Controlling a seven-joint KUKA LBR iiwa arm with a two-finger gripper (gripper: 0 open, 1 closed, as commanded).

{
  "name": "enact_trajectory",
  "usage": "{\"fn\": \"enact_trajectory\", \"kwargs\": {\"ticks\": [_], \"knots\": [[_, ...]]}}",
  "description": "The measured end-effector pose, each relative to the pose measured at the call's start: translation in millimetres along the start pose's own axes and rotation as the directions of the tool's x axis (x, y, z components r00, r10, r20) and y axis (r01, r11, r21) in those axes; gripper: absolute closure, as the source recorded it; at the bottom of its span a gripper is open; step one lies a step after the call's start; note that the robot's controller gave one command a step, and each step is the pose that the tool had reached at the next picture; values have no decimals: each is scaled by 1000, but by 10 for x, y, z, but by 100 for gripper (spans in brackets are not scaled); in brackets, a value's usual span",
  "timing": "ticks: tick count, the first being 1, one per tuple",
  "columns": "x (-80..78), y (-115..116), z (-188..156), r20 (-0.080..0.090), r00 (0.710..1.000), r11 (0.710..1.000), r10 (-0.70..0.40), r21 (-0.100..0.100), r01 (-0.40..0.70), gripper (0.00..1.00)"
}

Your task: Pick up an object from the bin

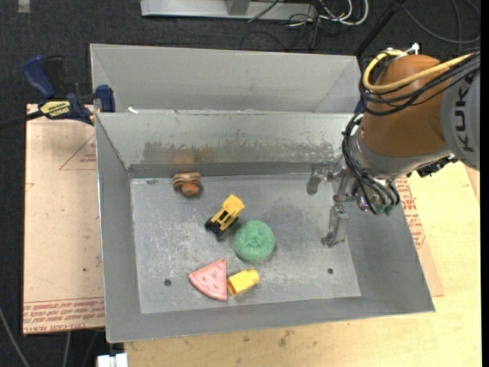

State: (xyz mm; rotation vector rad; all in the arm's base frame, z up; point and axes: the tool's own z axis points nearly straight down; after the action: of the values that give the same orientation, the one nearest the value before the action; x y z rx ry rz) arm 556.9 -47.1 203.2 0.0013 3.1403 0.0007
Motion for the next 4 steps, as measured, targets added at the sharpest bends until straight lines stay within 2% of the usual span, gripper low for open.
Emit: {"fn": "enact_trajectory", "kwargs": {"ticks": [1,2,3,4], "knots": [[-80,220,388,10,1000,1000,18,1,-18,0],[48,590,1095,3,998,998,70,-1,-70,0],[-105,745,1331,-5,999,999,46,0,-46,0],[173,1214,1333,0,1000,1000,24,-1,-24,100]]}}
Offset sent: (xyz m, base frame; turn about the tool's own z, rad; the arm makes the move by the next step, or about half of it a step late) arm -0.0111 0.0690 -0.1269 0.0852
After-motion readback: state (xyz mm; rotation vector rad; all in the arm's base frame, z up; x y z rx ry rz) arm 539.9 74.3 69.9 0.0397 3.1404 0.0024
